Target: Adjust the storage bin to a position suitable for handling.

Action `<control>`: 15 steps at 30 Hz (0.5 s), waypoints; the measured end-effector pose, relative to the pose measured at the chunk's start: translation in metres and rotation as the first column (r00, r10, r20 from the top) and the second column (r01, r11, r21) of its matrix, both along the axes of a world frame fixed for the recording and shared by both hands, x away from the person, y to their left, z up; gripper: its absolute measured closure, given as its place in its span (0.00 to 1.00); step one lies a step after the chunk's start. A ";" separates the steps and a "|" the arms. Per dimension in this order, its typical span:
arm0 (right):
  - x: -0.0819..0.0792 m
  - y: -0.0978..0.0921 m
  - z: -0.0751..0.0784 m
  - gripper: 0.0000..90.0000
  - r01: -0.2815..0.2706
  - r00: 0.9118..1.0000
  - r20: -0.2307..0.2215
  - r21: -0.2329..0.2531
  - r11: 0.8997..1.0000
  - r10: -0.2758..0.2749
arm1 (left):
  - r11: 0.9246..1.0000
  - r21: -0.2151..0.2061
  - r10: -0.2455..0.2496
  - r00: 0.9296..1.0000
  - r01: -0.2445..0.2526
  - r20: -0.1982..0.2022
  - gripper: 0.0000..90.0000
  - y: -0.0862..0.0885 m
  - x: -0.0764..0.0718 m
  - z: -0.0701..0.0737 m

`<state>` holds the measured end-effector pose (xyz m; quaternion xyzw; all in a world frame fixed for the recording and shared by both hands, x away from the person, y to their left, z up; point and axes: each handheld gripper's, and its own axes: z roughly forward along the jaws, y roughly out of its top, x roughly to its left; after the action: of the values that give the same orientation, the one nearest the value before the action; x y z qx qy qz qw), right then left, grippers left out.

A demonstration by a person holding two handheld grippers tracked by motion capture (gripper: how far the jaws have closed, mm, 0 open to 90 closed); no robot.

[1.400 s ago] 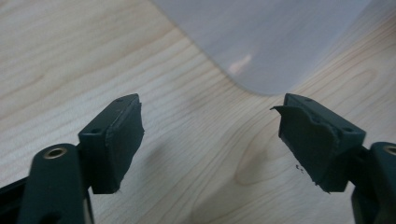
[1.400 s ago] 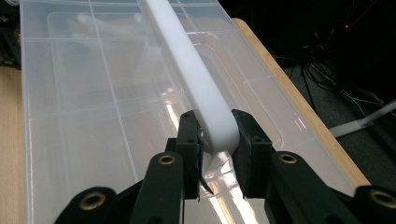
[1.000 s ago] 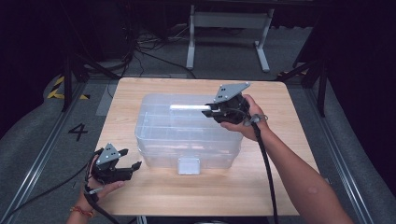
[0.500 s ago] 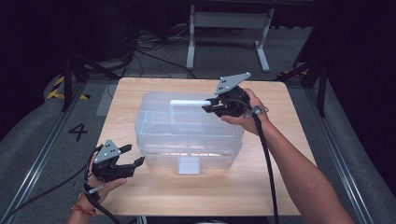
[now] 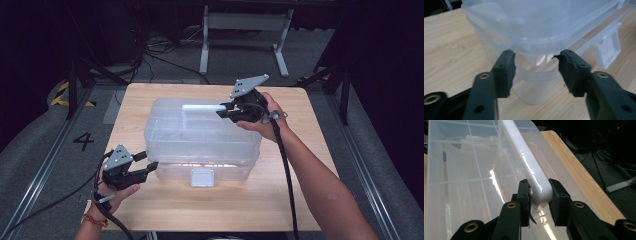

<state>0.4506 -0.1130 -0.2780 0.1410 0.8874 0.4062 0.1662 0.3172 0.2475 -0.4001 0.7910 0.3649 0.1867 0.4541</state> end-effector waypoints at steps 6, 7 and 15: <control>-0.005 -0.004 -0.002 0.65 0.051 0.998 0.042 0.019 0.999 -0.051 | 1.000 -0.003 0.008 1.000 -0.008 0.011 0.60 0.003 0.002 -0.001; -0.007 -0.007 -0.002 0.65 0.049 0.998 0.041 0.030 0.998 -0.050 | 1.000 -0.001 0.009 1.000 -0.009 0.010 0.60 0.002 0.002 -0.001; -0.019 -0.035 0.004 0.56 0.070 0.994 0.074 0.089 0.994 -0.077 | 1.000 -0.004 0.008 1.000 -0.008 -0.002 0.58 0.002 0.002 0.000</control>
<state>0.4313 -0.1483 -0.2740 0.1646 0.8562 0.4428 0.2092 0.3194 0.2493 -0.4002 0.7890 0.3688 0.1868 0.4545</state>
